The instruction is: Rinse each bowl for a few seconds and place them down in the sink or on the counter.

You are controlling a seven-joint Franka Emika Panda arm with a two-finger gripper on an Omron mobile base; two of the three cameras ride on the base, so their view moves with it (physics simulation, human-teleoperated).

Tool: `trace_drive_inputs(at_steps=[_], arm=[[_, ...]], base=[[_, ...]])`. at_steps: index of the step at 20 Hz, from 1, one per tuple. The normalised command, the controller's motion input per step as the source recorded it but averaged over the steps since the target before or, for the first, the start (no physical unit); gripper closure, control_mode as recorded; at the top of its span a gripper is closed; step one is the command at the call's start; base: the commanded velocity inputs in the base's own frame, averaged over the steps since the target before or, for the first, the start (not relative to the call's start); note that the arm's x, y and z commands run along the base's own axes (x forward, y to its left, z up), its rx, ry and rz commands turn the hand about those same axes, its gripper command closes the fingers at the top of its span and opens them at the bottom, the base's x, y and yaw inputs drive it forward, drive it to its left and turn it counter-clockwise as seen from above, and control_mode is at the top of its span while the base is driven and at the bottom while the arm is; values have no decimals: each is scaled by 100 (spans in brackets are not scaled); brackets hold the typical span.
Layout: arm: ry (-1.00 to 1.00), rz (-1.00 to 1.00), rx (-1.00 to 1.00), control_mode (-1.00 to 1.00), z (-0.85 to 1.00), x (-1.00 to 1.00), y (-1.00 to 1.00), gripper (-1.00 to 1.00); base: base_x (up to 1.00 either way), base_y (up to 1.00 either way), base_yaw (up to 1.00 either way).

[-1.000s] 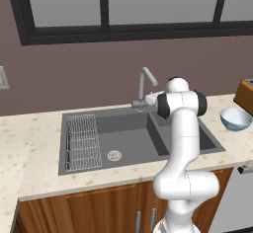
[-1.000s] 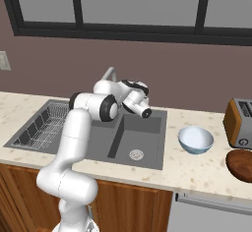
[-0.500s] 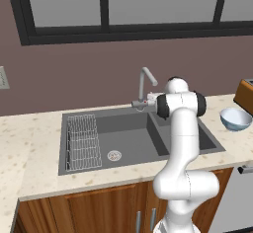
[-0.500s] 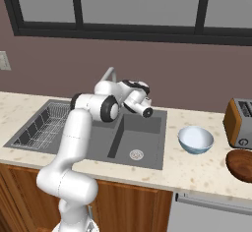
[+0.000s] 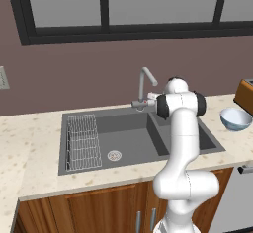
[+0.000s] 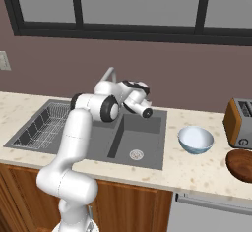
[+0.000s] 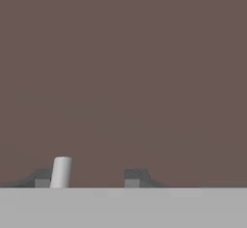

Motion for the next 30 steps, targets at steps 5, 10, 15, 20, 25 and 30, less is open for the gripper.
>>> trace_drive_inputs(at_steps=[5,10,15,20,25,30], arm=[[4,-5,7,-100,-8,-4,-54,100],[4,-4,8,-100,-11,-8,-55,100],[7,-4,9,-100,-18,-6,-54,100],[8,-4,9,-100,-22,-7,-54,100],[8,-5,9,-100,-24,-12,-53,100],[9,-5,6,-100,-33,-34,-35,100]], base=[[0,0,0],[0,0,0],[0,0,0],[0,0,0],[0,0,0],[0,0,0]])
